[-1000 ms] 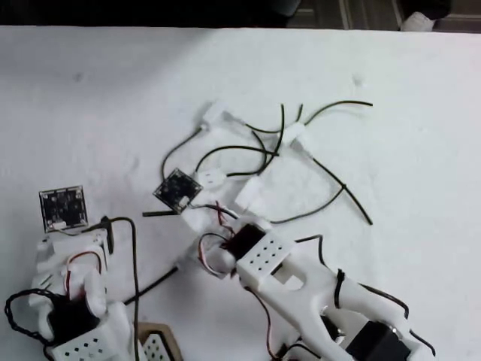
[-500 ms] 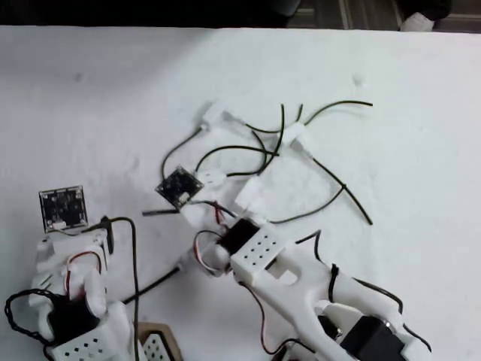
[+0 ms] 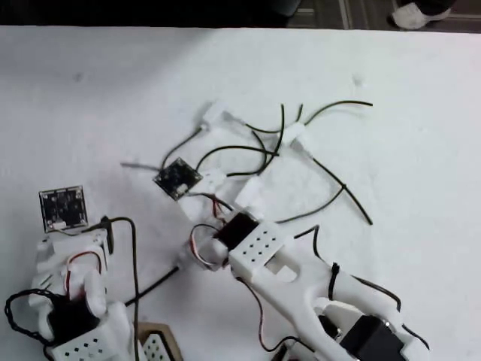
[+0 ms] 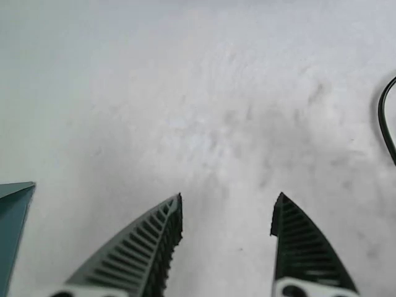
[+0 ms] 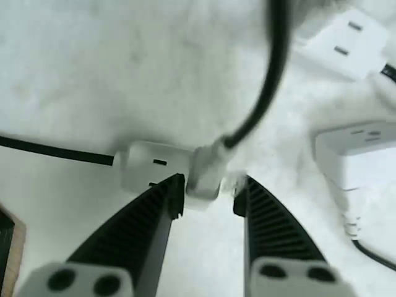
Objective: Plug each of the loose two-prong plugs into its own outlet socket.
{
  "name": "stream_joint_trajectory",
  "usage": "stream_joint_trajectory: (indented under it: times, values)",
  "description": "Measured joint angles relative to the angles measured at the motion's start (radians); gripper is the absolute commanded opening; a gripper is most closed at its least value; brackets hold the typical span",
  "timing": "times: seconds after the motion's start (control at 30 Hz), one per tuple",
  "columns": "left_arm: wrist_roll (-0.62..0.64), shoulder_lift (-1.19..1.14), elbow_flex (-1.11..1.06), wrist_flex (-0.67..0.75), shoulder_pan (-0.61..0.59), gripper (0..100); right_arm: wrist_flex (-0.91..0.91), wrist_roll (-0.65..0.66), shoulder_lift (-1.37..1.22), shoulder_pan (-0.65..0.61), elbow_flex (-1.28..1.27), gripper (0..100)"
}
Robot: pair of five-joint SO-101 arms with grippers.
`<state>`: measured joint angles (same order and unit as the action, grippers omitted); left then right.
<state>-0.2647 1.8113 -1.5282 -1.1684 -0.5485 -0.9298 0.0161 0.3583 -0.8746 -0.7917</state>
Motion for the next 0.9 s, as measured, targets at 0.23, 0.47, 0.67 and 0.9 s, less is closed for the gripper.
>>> stream_joint_trajectory:
  times: [0.23, 0.47, 0.67, 0.9]
  values:
    - [0.000, 0.000, 0.000, 0.000, 0.000, 24, 0.025, -0.003, -0.008, 0.000, 0.005, 13.1]
    - [0.000, 0.000, 0.000, 0.000, 0.000, 24, 0.086, -0.040, -0.008, 0.000, 0.003, 13.0]
    - [0.000, 0.000, 0.000, 0.000, 0.000, 24, 0.158, -0.072, -0.008, 0.000, 0.003, 8.1]
    - [0.000, 0.000, 0.000, 0.000, 0.000, 24, 0.183, -0.071, -0.008, 0.002, -0.038, 1.9]
